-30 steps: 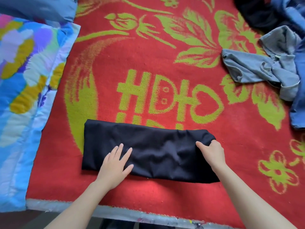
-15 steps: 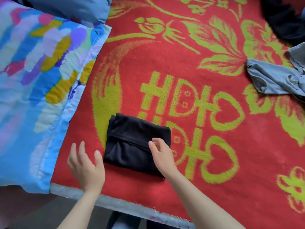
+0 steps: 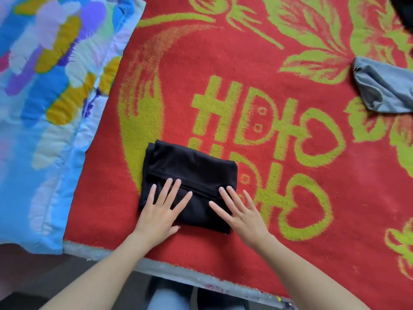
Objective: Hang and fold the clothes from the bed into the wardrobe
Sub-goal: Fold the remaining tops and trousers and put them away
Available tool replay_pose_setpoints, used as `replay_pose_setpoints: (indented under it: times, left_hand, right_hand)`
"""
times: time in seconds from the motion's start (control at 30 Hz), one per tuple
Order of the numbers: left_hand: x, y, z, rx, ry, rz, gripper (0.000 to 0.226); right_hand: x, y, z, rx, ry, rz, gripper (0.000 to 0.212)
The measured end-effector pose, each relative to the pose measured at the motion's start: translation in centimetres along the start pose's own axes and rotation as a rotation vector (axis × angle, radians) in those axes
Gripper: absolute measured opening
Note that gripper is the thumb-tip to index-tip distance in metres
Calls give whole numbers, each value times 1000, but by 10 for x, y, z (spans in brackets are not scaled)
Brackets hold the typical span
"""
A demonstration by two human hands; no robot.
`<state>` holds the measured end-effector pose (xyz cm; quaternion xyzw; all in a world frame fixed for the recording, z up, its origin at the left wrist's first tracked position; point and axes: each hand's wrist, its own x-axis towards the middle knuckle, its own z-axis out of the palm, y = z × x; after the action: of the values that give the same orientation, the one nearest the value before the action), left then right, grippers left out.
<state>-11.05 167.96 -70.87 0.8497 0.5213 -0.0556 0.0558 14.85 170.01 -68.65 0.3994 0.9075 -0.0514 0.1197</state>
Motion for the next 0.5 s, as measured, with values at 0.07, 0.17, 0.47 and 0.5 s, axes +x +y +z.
replay_pose_setpoints:
  times: [0.07,0.17,0.47,0.5]
  left_hand:
    - [4,-9,5,-13,-18,9,149]
    - [8,-14,14,-63,-68,-49,143]
    - [13,-14,17,-103,-65,-106,128]
    - [13,-12,15,-98,-48,-109,131]
  right_hand:
    - [11,7,3,-37,-18,-3,73]
    - [19,16,8,-62,43,-78,69]
    - [53,30,-3,91,172,-270,31]
    - [53,32,-6,125,188,-266,30]
